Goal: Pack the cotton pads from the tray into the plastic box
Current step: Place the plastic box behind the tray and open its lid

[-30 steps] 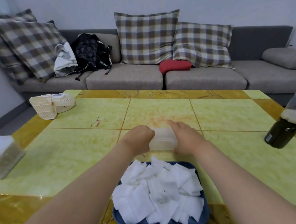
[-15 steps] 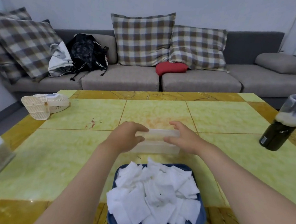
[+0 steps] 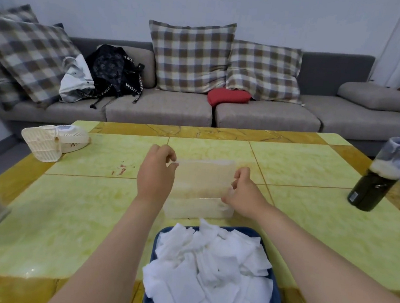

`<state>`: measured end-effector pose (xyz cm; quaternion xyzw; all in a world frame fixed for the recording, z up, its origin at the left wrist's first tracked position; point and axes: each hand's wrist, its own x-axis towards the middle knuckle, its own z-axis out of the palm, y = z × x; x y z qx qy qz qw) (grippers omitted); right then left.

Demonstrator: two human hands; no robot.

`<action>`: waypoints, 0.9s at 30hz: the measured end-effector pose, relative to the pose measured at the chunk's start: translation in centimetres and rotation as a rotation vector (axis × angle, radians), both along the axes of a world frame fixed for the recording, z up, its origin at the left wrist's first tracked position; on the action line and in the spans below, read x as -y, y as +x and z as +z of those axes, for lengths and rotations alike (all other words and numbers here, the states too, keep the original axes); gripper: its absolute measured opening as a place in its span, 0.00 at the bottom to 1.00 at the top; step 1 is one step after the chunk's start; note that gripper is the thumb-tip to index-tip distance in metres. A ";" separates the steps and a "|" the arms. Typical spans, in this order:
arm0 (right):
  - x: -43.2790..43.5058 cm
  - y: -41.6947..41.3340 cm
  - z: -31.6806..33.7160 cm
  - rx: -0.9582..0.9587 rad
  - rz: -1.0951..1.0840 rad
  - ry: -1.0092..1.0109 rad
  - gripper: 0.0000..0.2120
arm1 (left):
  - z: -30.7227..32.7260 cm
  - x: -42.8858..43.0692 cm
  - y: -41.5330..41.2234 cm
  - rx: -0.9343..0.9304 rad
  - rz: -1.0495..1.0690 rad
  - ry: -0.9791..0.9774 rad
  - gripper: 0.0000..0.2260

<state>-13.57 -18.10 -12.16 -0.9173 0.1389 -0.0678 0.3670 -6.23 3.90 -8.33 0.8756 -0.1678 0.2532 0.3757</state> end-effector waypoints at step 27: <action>2.2 -2.0 1.7 -0.113 0.210 -0.078 0.42 | -2.4 0.3 -2.1 -0.377 -0.175 0.573 0.30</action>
